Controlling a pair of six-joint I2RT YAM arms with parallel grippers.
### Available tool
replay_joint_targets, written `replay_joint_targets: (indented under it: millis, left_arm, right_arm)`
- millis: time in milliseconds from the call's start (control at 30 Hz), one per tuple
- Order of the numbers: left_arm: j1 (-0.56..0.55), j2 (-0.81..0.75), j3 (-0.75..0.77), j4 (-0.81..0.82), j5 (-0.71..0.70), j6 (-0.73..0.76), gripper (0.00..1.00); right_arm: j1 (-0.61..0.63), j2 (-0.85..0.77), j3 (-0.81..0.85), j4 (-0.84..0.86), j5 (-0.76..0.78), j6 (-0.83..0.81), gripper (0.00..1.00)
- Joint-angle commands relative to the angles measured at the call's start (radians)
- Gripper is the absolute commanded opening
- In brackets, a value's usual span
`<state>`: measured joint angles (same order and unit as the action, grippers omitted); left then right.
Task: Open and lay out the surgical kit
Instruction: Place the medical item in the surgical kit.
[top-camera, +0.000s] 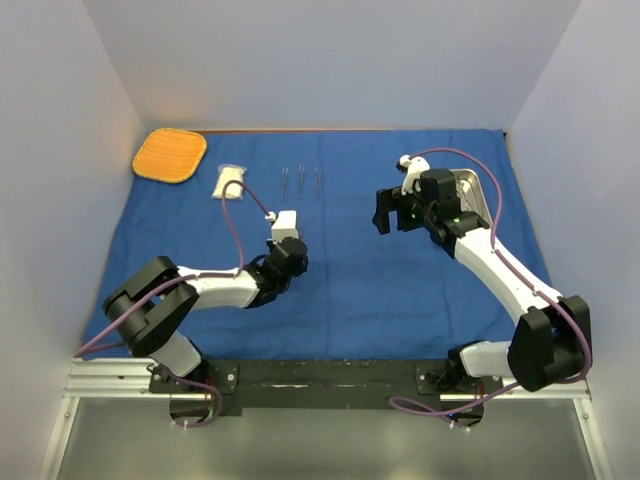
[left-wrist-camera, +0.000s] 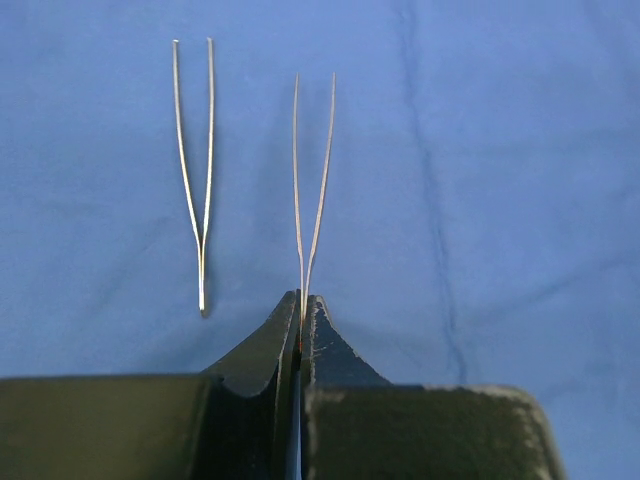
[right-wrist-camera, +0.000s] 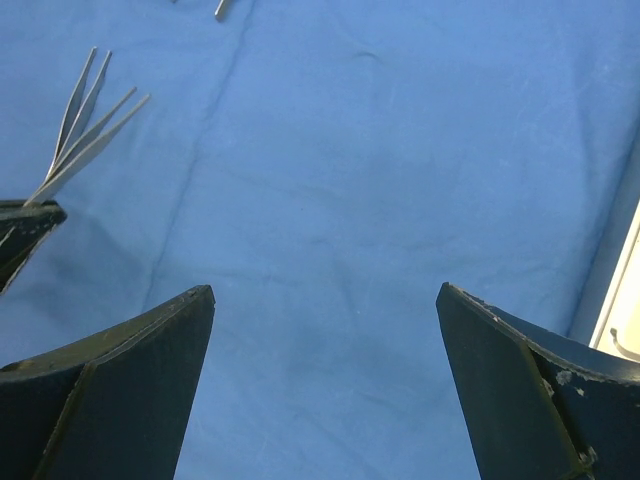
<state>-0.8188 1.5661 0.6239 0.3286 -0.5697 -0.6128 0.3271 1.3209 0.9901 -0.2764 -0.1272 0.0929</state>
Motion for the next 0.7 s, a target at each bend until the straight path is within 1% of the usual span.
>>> replay_joint_targets:
  millis: [0, 367, 567, 667]
  left_arm:
    - [-0.011, 0.035, 0.066, 0.058, -0.124, -0.080, 0.00]
    - [-0.014, 0.115, 0.112, 0.081, -0.127, -0.084, 0.00]
    - [-0.016, 0.155, 0.142, 0.047, -0.159, -0.111, 0.00]
    - [-0.016, 0.173, 0.149, 0.038, -0.142, -0.125, 0.00]
  right_arm:
    - [0.003, -0.037, -0.005, 0.042, -0.025, -0.010, 0.99]
    - [0.030, -0.054, -0.027, 0.060, -0.002, -0.041, 0.98]
    - [0.055, -0.061, -0.033, 0.059, 0.015, -0.056, 0.98]
    - [0.066, -0.065, -0.036, 0.060, 0.021, -0.065, 0.99]
